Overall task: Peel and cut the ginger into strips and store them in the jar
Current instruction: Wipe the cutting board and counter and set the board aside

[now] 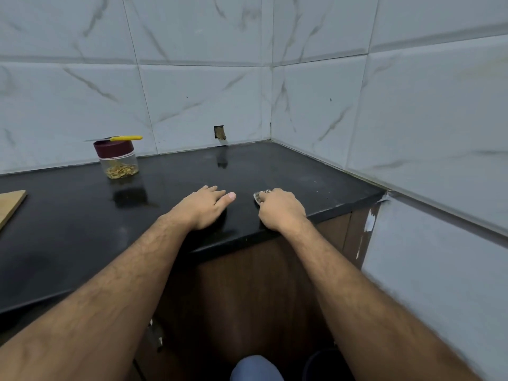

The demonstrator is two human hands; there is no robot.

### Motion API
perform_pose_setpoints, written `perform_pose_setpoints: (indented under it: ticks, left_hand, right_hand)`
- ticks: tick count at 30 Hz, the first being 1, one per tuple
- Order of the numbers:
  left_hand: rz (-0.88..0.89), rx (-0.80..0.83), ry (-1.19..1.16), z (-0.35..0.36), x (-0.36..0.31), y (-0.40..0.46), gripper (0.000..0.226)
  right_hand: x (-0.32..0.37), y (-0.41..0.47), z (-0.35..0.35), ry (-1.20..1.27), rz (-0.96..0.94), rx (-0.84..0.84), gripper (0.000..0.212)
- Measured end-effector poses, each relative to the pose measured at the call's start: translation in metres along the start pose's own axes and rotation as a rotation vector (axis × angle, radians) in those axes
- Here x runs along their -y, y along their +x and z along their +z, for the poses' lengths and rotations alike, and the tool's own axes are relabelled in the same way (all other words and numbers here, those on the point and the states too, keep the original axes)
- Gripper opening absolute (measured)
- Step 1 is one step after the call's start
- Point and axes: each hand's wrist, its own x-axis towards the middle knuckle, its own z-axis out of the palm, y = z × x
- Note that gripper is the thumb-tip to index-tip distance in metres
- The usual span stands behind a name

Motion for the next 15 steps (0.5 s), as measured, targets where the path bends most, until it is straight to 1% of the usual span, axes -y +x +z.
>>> perform_pose_setpoints:
  ticks: [3, 8, 12, 15]
  left_hand:
    - [0.021, -0.014, -0.028, -0.006, -0.002, -0.012, 0.059]
    - [0.05, -0.06, -0.038, -0.014, -0.005, -0.033, 0.056]
    - [0.076, -0.068, -0.032, -0.009, -0.01, -0.043, 0.055]
    - [0.099, -0.105, -0.008, -0.006, -0.016, -0.05, 0.054]
  right_hand:
    - [-0.011, -0.019, 0.0, 0.016, -0.005, -0.059, 0.035]
    - [-0.019, -0.046, 0.0, -0.056, -0.067, -0.167, 0.029]
    - [-0.021, -0.062, -0.001, -0.059, -0.08, -0.197, 0.03]
    - [-0.026, -0.075, 0.001, -0.016, -0.081, -0.207, 0.03]
